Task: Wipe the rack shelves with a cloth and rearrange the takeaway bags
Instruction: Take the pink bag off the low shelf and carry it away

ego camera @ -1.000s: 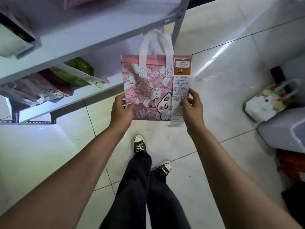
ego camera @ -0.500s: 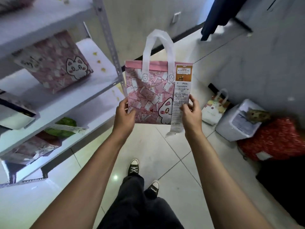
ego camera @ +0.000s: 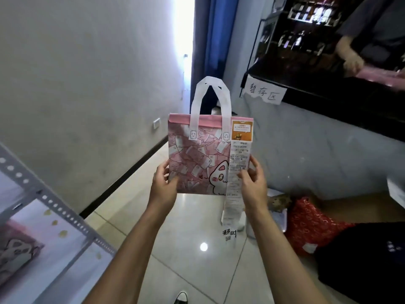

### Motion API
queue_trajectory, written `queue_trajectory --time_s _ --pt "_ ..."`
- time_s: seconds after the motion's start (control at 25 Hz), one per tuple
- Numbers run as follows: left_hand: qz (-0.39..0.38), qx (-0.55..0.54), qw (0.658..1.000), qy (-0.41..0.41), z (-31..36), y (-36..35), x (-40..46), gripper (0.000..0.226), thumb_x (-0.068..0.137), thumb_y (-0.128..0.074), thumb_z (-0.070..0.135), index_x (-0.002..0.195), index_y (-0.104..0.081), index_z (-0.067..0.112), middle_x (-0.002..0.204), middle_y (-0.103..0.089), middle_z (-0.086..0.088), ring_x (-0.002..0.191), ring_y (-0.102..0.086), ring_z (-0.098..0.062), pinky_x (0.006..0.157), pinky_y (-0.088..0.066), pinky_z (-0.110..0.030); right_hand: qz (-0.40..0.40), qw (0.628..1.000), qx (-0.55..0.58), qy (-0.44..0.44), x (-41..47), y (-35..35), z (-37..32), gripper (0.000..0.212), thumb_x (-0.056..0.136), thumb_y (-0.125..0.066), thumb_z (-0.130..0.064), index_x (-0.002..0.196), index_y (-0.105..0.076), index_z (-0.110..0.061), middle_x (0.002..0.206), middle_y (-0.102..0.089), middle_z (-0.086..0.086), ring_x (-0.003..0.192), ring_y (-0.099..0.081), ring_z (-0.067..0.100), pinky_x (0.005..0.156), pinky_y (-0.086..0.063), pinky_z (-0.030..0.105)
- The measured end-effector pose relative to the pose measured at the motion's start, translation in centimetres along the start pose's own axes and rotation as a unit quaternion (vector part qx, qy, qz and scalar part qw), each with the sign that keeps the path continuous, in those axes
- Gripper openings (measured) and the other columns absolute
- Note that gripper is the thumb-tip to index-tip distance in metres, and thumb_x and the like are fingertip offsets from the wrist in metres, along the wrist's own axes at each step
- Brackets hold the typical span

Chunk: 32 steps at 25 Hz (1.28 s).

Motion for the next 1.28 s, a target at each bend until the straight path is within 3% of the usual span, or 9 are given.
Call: queue_trajectory --time_s 0.16,0.36,0.52,0.76,0.88,0.96,1.16,1.28 --pt "-0.065 -0.016 0.997 -0.031 4.7 -5.8 6.7 0.044 0.102 -0.056 0.025 0.144 -0.045 0.028 0.127 -0.058 0.002 0.113 -0.057 -0.007 0.080 -0.056 -0.024 0.060 0.997 0.018 0.034 5.6 1.9 -4.2 0.047 0.099 -0.055 -0.012 0.132 -0.052 -0.045 0.113 -0.071 -0.003 0.096 -0.073 0.012 0.081 -0.062 0.039" --pt "-0.159 -0.022 0.986 -0.042 8.3 -14.1 13.0 0.047 0.102 -0.050 0.007 0.146 -0.045 0.021 0.119 -0.061 0.010 0.100 -0.062 0.001 0.071 -0.058 -0.016 0.123 0.990 0.019 0.061 11.1 5.6 -7.8 0.045 0.099 -0.056 -0.015 0.127 -0.051 -0.049 0.109 -0.071 -0.007 0.098 -0.072 0.013 0.081 -0.062 0.039" --pt "-0.205 -0.021 0.977 -0.056 10.3 -20.6 17.7 0.045 0.102 -0.050 0.006 0.144 -0.047 0.022 0.119 -0.064 0.006 0.089 -0.068 0.009 0.068 -0.057 -0.015 0.169 0.982 0.028 0.079 16.9 8.5 -9.8 0.042 0.099 -0.056 -0.012 0.132 -0.053 -0.039 0.107 -0.070 -0.005 0.096 -0.071 0.014 0.087 -0.061 0.046" --pt "-0.204 -0.012 0.974 -0.101 14.5 -30.5 26.4 0.042 0.101 -0.055 0.016 0.139 -0.051 0.035 0.120 -0.063 0.018 0.096 -0.063 0.014 0.069 -0.055 -0.011 0.186 0.974 0.048 0.120 28.9 12.1 -13.5 0.045 0.098 -0.058 -0.012 0.132 -0.054 -0.042 0.106 -0.071 -0.006 0.097 -0.072 0.012 0.087 -0.060 0.045" --pt "-0.204 0.007 0.972 -0.112 16.9 -35.9 30.6 0.041 0.101 -0.056 0.021 0.136 -0.052 0.042 0.126 -0.064 0.017 0.114 -0.063 -0.004 0.092 -0.058 -0.031 0.199 0.967 0.059 0.146 35.2 14.7 -16.2 0.046 0.096 -0.059 -0.010 0.135 -0.055 -0.036 0.111 -0.070 -0.004 0.100 -0.072 0.017 0.085 -0.061 0.044" --pt "-0.199 0.005 0.971 -0.130 18.7 -39.0 33.3 0.041 0.101 -0.056 0.021 0.138 -0.052 0.039 0.131 -0.062 0.014 0.118 -0.060 -0.007 0.100 -0.055 -0.039 0.202 0.963 0.051 0.173 39.2 15.9 -18.3 0.047 0.095 -0.060 -0.011 0.135 -0.056 -0.035 0.111 -0.071 -0.009 0.102 -0.071 0.012 0.086 -0.061 0.043" --pt "-0.179 -0.006 0.972 -0.154 21.5 -43.9 38.9 0.042 0.099 -0.056 0.014 0.137 -0.053 0.032 0.126 -0.064 0.013 0.119 -0.060 -0.008 0.102 -0.053 -0.041 0.192 0.959 0.049 0.200 47.3 16.7 -21.4 0.045 0.094 -0.061 -0.012 0.133 -0.057 -0.034 0.109 -0.072 -0.012 0.102 -0.071 0.006 0.085 -0.062 0.032" --pt "-0.168 -0.013 0.975 -0.147 21.9 -46.3 42.3 0.042 0.098 -0.057 0.015 0.136 -0.054 0.034 0.123 -0.064 0.016 0.113 -0.062 -0.002 0.100 -0.055 -0.039 0.199 0.956 0.059 0.207 51.6 16.9 -21.8 0.045 0.092 -0.061 -0.008 0.132 -0.059 -0.030 0.108 -0.073 -0.008 0.102 -0.071 0.009 0.086 -0.061 0.034"
Point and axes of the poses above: each hand's wrist, its own x-axis towards the middle knuckle, its own y-axis out of the back of the hand, z = x × y, the point moved 10 cm from there along x, towards the middle knuckle
